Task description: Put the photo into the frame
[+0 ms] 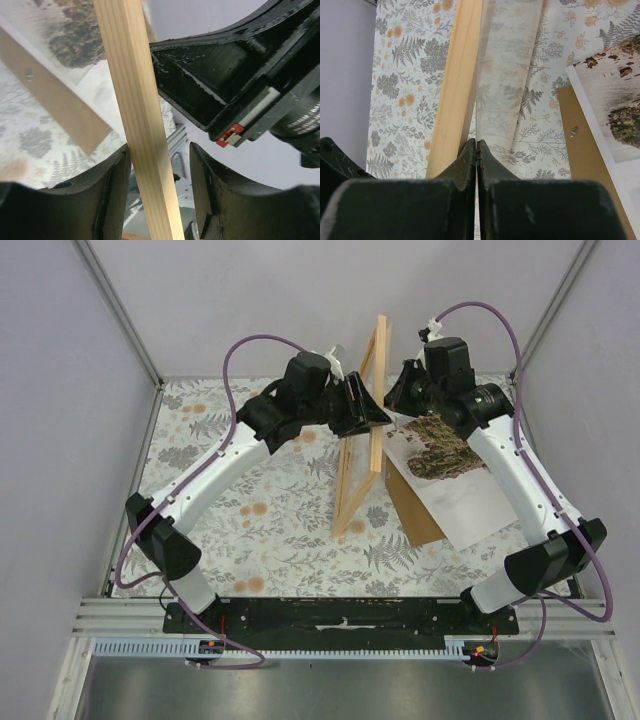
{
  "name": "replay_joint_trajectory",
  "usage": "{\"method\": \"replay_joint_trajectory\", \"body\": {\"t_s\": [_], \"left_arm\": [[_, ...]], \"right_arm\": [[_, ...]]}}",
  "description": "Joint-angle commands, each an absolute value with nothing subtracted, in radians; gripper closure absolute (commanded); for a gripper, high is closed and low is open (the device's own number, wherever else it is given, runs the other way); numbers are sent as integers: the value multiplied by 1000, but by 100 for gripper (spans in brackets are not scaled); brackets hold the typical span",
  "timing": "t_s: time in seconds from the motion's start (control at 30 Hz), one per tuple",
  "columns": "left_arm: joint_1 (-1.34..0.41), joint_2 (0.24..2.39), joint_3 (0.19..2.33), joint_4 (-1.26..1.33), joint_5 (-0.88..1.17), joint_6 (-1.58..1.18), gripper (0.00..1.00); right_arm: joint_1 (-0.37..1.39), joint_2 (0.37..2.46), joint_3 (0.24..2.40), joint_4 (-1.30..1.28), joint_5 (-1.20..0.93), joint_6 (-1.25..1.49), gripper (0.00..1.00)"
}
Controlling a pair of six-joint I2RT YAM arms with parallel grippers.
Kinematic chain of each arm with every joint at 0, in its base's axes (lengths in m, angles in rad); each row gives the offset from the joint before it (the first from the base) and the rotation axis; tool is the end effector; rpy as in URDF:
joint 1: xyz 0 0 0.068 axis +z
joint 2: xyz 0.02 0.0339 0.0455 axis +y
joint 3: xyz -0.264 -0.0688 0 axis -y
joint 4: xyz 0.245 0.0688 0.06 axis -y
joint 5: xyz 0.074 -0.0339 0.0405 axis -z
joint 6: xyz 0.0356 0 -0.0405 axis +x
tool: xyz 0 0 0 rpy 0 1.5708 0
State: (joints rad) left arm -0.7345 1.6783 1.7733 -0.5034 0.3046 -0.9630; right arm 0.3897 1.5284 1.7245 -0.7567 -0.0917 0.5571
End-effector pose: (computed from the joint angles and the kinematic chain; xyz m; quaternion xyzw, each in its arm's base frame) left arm 0.2790 -0.2664 0.4161 -0.0114 0.8302 -0.4911 0.2635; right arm 0.3041 0.1284 0.4257 0.0510 0.8730 0.2561 0.4119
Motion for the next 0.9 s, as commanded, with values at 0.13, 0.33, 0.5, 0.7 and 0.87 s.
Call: {"method": "replay_joint_trajectory", "body": {"t_s": [0.13,0.33,0.5,0.7,0.87], "left_arm": [[-733,1697,1876,-761,230,-735,45],[-733,1689,1894,-844,154,-669,44],[-733,1689,1939,-939,51,-612,44],[-733,1672,1948,-1011,-43,-557,48],[-724,1664,1951,-1083,-126,-506,55]], "right_arm": [[429,1551,1805,-715,-78,574,100],[456,1566,1828,-722,-66,577,100],[474,1583,1844,-727,-57,577,100],[483,1591,1858,-732,-52,577,100],[483,1580,1865,-745,-41,571,100]]}}
